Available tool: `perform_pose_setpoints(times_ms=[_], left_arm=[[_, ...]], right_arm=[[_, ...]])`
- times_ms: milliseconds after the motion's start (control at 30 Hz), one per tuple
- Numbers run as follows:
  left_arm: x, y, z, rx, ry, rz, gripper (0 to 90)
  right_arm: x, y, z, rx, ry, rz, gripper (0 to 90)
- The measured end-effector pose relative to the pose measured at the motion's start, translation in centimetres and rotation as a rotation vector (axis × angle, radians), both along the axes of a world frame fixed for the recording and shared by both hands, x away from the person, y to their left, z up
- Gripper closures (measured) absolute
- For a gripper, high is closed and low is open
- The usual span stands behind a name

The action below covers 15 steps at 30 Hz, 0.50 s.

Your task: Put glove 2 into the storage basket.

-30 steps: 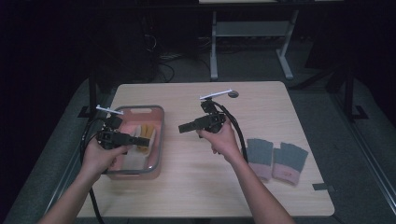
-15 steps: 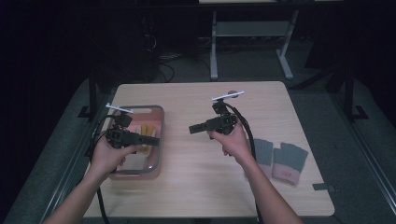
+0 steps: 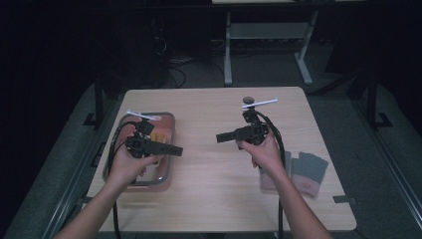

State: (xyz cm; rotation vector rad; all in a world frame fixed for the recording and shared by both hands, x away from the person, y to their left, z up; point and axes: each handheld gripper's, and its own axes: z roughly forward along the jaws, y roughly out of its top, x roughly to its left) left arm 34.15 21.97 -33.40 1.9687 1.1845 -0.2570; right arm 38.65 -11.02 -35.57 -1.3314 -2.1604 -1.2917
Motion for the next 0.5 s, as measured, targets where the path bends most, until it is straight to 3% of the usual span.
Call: perform_pose_setpoints(times_ms=[500], left_arm=[[-0.1,-3.2,-0.4,-0.010,-0.011,-0.054,36.8]], right_arm=[[-0.9,-3.4,-0.4,-0.029,-0.008,-0.046,49.0]])
